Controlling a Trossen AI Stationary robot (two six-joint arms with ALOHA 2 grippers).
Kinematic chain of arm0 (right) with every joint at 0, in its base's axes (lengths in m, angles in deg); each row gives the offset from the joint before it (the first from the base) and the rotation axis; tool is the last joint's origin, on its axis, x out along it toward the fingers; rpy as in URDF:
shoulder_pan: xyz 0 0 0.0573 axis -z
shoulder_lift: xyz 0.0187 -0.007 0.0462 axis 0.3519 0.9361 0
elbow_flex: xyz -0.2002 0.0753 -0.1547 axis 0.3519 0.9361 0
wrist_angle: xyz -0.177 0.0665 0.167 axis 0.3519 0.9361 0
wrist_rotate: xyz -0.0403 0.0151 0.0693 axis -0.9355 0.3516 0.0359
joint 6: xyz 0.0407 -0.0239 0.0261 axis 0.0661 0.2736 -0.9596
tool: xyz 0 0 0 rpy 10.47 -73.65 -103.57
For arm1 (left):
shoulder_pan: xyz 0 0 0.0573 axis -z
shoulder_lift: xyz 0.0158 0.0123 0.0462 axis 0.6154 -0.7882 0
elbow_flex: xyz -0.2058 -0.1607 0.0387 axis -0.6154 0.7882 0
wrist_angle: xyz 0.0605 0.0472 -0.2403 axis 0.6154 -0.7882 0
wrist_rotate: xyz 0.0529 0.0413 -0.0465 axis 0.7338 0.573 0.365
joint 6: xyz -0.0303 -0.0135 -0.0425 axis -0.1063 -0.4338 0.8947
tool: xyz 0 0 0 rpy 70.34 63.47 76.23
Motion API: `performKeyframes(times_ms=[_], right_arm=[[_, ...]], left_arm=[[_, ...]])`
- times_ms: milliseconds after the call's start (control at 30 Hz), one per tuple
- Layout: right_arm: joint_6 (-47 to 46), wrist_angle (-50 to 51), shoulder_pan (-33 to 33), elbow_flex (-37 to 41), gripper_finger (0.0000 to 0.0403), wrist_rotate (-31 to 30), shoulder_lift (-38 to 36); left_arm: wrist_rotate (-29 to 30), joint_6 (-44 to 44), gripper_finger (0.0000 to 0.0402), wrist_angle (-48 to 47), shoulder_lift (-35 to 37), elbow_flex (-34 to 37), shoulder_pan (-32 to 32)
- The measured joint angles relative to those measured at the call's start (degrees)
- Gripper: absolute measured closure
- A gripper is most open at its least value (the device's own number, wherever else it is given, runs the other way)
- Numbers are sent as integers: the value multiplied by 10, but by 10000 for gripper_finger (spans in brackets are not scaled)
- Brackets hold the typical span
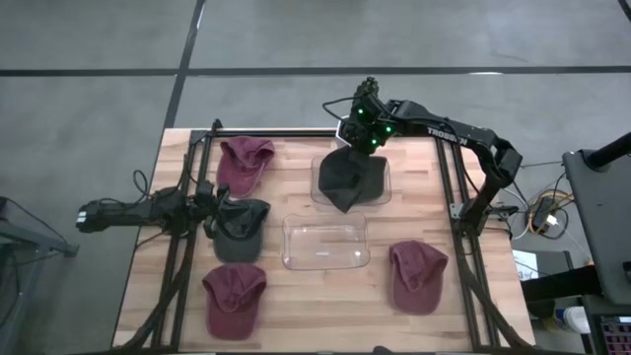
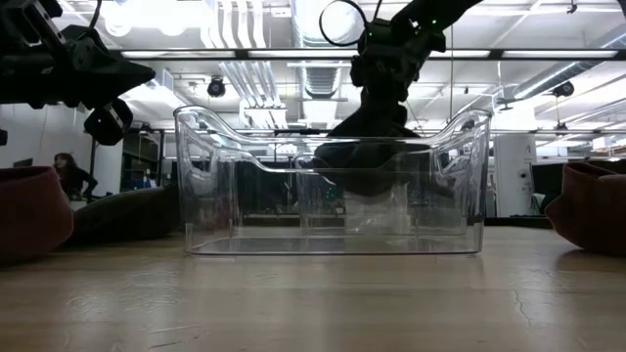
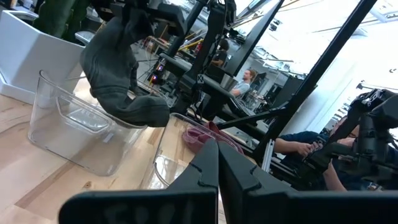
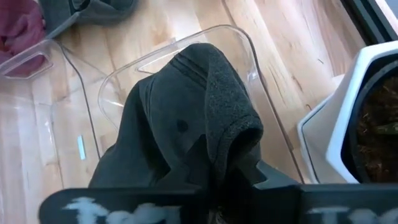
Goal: Pick & Place hat
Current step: Put the right black cap into the top transparent bin, then put the black cap into the top transparent bin
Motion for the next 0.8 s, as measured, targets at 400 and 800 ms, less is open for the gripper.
performKeyframes(times_ms=[400,800], right_arm=[[5,-1,0,0,273,-32,0],[11,33,-21,-3,246,-27,-13]], left_arm=[[0,0,401,0,0,0,0],[0,0,401,0,0,0,0]])
